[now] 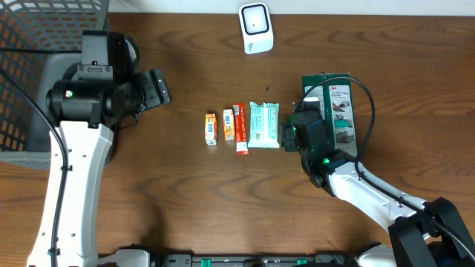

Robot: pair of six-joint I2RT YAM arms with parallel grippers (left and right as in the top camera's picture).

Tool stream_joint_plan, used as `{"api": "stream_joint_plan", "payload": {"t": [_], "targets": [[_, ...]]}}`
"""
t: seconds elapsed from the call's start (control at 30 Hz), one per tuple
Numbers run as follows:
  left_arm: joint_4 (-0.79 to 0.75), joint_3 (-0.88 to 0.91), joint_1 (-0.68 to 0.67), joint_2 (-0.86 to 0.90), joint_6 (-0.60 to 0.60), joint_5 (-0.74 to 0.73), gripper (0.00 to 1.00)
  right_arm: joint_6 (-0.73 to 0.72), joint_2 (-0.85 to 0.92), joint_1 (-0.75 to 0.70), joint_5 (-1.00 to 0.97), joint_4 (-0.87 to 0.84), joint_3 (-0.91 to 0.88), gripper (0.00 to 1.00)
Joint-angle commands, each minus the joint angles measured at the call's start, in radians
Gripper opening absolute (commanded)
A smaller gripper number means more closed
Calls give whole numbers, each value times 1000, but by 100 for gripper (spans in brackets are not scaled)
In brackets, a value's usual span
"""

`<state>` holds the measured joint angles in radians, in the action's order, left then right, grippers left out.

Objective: Scan the item barcode

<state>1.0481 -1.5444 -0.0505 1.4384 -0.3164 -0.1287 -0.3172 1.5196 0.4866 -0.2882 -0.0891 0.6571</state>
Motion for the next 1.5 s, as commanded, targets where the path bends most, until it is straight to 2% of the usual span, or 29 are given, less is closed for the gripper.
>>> {"api": "stream_joint_plan", "payload": {"t": [0.0, 0.03, 0.4, 1.47], "targets": [[3, -11, 0, 6, 5, -2, 85, -7, 4, 5, -17, -4, -3, 80], [3, -11, 0, 6, 5, -2, 85, -7, 3, 5, -16, -2, -3, 83], [3, -11, 0, 6, 5, -2, 85, 11, -47, 5, 17, 20, -3, 99], [3, -11, 0, 6, 5, -2, 85, 11, -350, 3, 39, 185, 2, 97]]}}
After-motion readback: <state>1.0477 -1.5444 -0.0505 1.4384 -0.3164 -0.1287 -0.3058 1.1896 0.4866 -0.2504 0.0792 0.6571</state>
